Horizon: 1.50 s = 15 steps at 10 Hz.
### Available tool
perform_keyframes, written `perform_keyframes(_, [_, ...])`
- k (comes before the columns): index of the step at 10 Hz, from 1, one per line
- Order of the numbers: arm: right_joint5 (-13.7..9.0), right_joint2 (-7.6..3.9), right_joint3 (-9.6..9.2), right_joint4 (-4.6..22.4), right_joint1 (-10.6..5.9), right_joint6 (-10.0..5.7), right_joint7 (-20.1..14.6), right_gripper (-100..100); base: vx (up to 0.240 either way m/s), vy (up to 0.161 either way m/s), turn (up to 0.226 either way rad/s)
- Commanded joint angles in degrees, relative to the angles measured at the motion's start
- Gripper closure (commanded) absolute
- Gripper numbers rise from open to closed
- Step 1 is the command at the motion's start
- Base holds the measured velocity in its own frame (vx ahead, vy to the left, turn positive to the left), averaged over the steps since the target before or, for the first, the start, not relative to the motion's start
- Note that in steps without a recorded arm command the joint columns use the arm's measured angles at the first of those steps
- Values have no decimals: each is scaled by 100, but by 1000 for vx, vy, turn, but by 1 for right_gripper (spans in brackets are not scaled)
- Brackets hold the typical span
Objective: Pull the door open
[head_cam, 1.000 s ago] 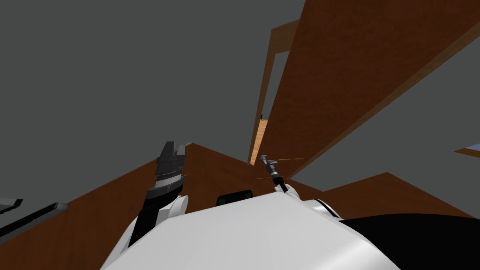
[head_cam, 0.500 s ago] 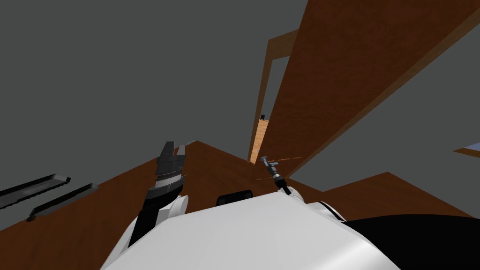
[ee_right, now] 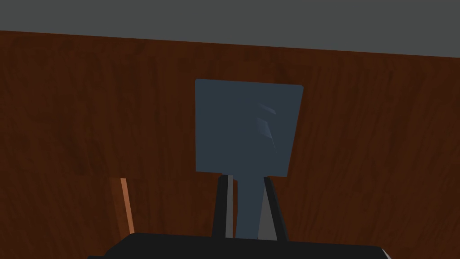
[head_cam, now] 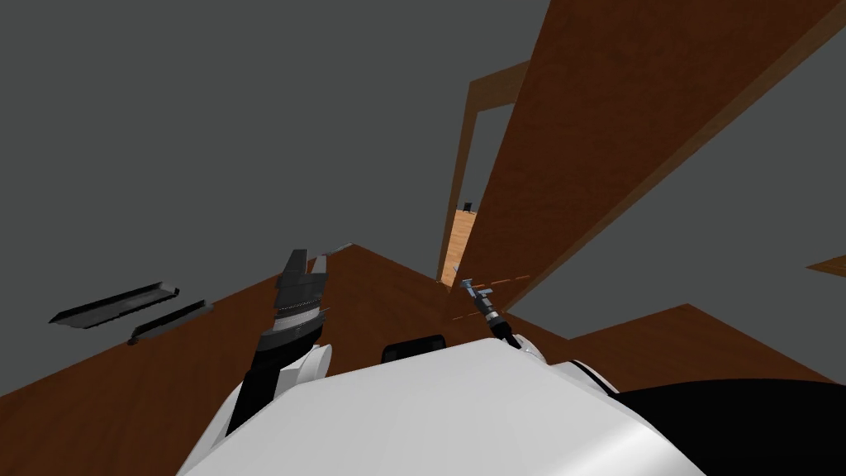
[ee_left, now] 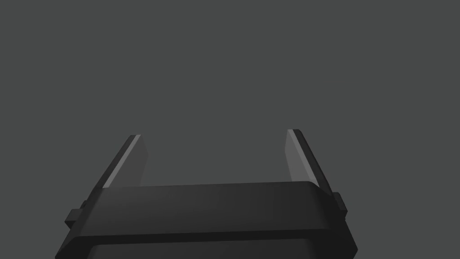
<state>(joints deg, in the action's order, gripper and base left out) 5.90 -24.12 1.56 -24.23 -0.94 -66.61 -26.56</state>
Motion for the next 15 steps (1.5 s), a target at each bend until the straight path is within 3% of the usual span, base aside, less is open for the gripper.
perform_keyframes(1, [0, 0, 0, 0, 0, 0, 0, 100, -83, -29, 29])
perform_keyframes(2, [30, -32, -15, 44, 66, -126, -46, 100, -129, -45, 166])
perform_keyframes(7, [86, -146, -16, 176, 215, -468, -142, 100, -210, -80, 173])
perform_keyframes(8, [86, -146, -16, 176, 215, -468, -142, 100, -124, -63, 51])
perform_keyframes(9, [105, -184, -16, 220, 265, -583, -174, 100, -136, -60, 154])
perform_keyframes(13, [135, -244, -17, 290, 343, -762, -225, 100, -142, -66, 124])
perform_keyframes(15, [150, -212, -34, 246, 358, -742, -218, 100, -99, -42, 88])
